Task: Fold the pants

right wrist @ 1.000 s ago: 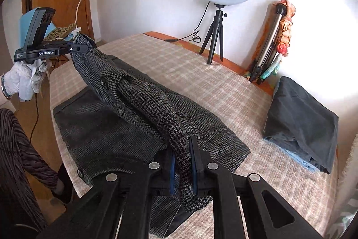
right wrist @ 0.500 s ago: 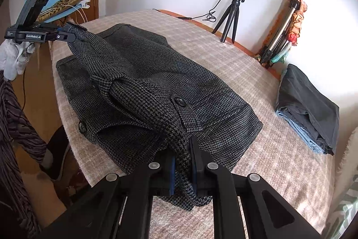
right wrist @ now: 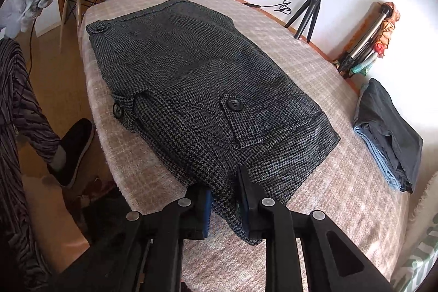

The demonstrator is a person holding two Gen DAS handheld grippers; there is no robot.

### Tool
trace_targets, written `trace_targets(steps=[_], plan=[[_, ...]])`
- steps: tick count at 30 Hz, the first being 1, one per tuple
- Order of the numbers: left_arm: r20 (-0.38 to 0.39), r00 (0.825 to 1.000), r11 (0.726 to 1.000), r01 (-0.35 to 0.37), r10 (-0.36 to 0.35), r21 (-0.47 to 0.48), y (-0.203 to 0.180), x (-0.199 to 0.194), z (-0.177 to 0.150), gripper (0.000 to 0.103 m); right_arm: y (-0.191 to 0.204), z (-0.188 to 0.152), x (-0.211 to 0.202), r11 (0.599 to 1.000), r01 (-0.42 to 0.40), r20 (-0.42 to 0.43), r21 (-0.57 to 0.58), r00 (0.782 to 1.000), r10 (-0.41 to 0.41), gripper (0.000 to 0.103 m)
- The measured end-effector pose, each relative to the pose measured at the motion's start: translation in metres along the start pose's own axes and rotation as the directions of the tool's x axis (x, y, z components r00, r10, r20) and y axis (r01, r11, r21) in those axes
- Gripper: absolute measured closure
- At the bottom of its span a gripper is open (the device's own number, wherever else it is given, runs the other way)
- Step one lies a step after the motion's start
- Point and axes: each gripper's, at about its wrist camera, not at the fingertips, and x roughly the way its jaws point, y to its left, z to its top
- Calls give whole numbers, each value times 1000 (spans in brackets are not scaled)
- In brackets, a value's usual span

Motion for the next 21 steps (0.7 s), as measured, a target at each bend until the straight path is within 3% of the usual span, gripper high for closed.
trace_targets(steps=[3, 5, 10, 14, 21], plan=[[21, 999, 999, 36, -36, -19, -7, 18, 18, 59, -10, 3, -17, 993, -88, 48, 81, 995, 84, 64], [39, 998, 999, 47, -47, 4, -19, 33, 28, 59, -22, 6, -29, 977, -149, 114, 155, 985, 132, 63], [17, 991, 991, 129, -129, 32, -55, 75, 43, 59, -59, 20, -30, 909, -173, 236, 379, 968, 86, 62], [-43, 982, 977, 189, -186, 95, -88, 97, 37, 59, -73, 43, -2, 883, -126, 205, 451, 978, 35, 62], [-174, 965, 959, 227, -198, 168, -105, 120, 2, 59, -90, 103, 57, 863, -167, 163, 477, 982, 100, 74]])
